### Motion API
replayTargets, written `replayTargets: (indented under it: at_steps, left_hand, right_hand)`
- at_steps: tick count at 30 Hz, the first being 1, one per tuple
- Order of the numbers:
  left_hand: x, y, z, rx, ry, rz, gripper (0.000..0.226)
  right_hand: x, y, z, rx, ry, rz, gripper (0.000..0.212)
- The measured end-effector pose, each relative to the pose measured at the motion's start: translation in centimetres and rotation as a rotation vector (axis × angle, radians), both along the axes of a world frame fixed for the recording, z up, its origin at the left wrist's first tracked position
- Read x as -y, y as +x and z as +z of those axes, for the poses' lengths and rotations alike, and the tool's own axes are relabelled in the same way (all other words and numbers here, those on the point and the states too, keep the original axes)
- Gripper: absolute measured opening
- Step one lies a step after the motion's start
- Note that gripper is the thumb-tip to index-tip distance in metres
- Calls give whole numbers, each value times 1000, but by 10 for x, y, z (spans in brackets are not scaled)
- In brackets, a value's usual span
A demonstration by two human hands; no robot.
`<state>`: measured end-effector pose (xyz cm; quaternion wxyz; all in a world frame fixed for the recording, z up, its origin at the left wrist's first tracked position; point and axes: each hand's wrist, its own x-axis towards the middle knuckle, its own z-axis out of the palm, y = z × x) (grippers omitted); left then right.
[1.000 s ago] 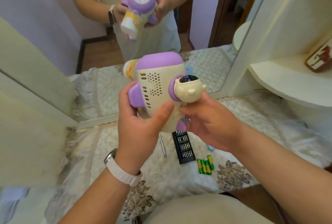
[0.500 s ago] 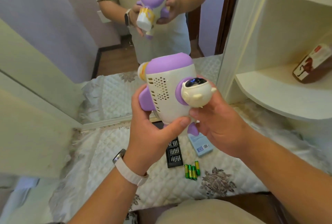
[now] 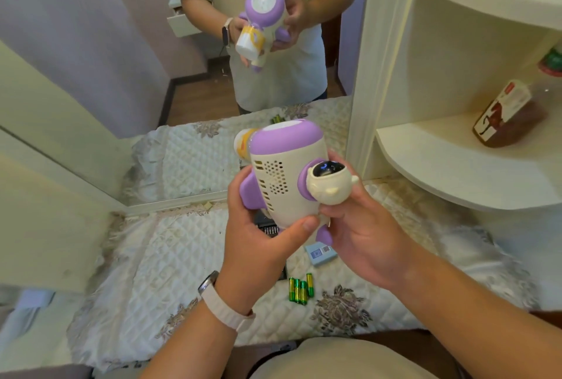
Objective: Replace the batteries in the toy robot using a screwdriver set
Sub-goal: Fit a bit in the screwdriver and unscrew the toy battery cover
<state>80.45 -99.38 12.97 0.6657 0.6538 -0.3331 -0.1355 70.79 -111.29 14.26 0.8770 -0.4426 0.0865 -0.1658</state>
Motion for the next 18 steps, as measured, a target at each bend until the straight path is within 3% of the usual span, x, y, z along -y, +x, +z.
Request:
replayTargets:
  at_steps: [12,18]
  left_hand:
    - [12,-7,-31,-87,62,62,75]
    - [15,4,-46,-169,108,60,80]
  right_hand:
    - [16,1,-25,-89,354,219,65]
    - [19,19,-26,-181,342,222,54]
